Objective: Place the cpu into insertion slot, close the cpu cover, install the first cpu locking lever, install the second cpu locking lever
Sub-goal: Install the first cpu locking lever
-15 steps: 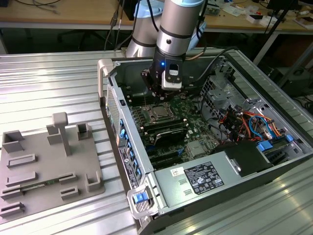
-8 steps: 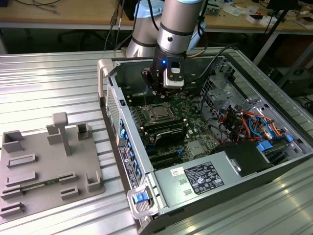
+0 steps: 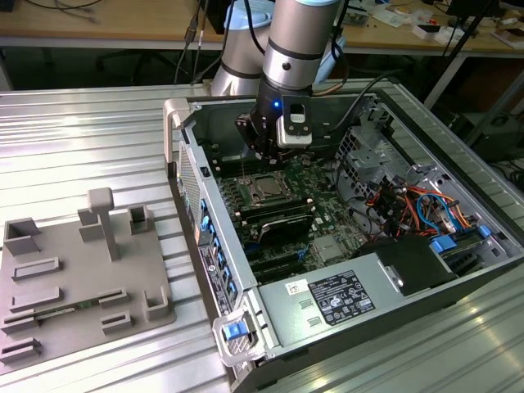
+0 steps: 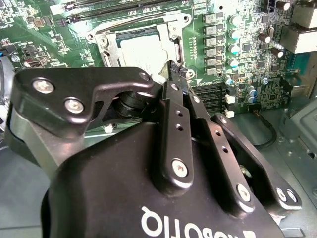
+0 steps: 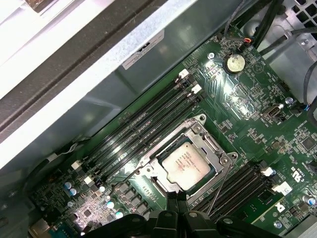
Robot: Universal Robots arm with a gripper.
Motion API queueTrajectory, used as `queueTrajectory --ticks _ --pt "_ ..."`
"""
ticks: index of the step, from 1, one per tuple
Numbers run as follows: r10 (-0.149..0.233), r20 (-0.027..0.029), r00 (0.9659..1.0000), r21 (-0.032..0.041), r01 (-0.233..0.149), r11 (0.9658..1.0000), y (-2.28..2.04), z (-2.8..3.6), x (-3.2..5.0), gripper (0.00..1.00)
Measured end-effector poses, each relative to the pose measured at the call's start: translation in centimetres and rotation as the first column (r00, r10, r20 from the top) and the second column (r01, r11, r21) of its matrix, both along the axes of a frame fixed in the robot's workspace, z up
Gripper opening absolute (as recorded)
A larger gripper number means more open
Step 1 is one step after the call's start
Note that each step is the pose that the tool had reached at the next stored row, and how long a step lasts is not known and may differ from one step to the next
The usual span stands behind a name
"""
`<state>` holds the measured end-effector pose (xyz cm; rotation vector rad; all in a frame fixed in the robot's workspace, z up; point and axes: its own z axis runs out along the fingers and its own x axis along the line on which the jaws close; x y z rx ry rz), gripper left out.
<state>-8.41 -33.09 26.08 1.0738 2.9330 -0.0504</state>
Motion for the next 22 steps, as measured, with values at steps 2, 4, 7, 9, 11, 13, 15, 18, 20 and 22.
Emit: queueTrajectory --ticks 2,4,7,9,11,13,15,18,20,22 --pt "0.000 0.0000 1.0000 0.0000 0.000 1.0000 0.00 0.00 0.00 0.11" --pt "0.000 0.0000 1.0000 0.0000 0.000 1.0000 0.00 0.00 0.00 0.11" --pt "0.000 0.0000 1.0000 0.0000 0.000 1.0000 0.00 0.00 0.00 0.11" --pt "0.000 0.0000 1.0000 0.0000 0.000 1.0000 0.00 0.00 0.00 0.11" --pt "0.004 0.0001 1.0000 0.0000 -0.004 1.0000 0.00 0.00 0.00 0.11" --pt "0.043 -0.0001 0.9991 -0.0001 -0.043 0.9991 0.00 0.00 -0.06 0.11" --pt "0.060 -0.0001 0.9982 0.0001 -0.060 0.9982 -0.01 0.01 -0.28 0.11" --pt "0.064 0.0001 0.9979 0.0020 -0.064 0.9979 0.00 0.00 -1.18 0.11" --pt "0.066 0.0001 0.9978 0.0021 -0.066 0.9978 0.00 0.00 -1.66 0.11" --pt "0.076 0.0001 0.9971 0.0020 -0.076 0.9971 0.00 0.00 -2.42 0.11"
